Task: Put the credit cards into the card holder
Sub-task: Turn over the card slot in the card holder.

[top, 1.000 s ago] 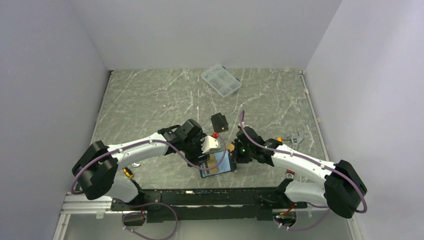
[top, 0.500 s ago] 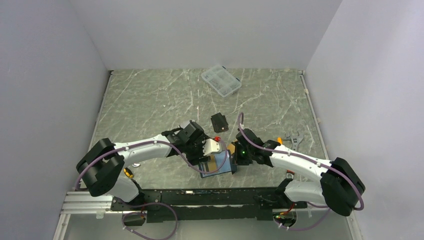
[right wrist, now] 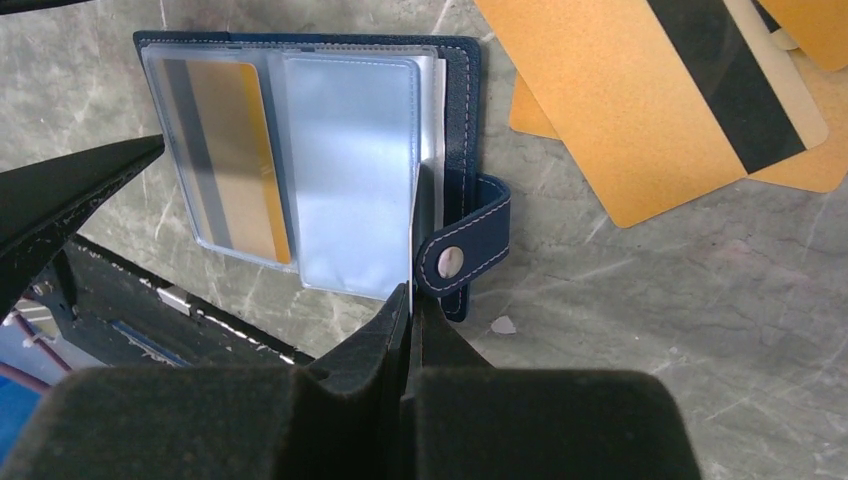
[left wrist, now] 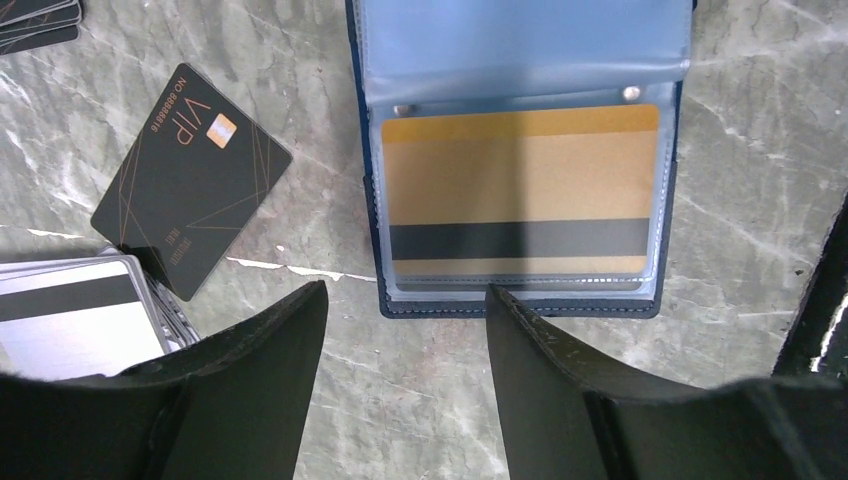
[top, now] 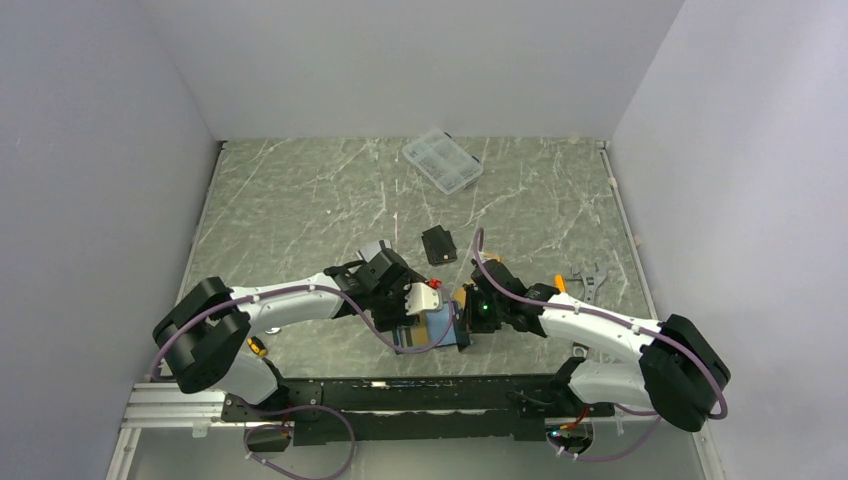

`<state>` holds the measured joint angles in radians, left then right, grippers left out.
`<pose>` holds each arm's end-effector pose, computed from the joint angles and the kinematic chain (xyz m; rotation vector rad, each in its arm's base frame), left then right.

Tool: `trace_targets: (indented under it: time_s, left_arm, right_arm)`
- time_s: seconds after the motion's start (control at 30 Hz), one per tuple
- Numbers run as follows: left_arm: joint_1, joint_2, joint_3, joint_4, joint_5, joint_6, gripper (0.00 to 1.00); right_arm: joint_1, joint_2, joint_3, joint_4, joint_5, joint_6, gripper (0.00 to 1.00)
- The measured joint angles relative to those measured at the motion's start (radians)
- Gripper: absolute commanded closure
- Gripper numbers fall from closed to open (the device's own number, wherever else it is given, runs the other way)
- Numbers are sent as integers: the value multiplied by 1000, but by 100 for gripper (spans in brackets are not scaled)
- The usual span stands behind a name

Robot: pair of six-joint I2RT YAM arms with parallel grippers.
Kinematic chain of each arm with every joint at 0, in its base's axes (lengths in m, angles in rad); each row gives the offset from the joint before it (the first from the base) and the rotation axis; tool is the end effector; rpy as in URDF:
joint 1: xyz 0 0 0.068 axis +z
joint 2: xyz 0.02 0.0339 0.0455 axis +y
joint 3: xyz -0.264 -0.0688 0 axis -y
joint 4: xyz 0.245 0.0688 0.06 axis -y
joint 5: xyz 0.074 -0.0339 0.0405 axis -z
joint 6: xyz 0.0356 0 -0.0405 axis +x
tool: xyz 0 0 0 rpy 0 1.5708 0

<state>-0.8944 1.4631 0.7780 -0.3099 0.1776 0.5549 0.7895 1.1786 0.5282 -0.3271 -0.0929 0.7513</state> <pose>0.1695 -0.2213 0.1759 1.7620 1.8875 -0.3556 0.1467 0.1526 0.1661 -0.0900 2.7002 0.6652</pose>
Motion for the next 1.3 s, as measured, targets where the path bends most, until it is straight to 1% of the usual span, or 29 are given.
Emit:
trace_targets:
  time_s: [0.33,0.4,0.67,0.83,1.0,1.3]
  left_arm:
    - [-6,0,-18,21,-26,29,37]
    - [-10,0,-24,26,-29,39,37]
    - [-22,-15,-38,34,-38,74,39]
    - [-24,-19,-39,34,-42,85,39]
    - [-26,-31,-50,35,-45,89,40]
    - [-34,-34,-51,35,-49,97,41]
  right_arm:
    - [50,-42,-24,20,-4,18,100]
    - [55,-55,-24,23,-5,19,100]
    - [63,-76,-25,14,19,27,100]
    - [63,-146,-25,-30,59,28,100]
    - [63,-206,-71,11,62,46,100]
    - [63,-119,-84,48,47,52,100]
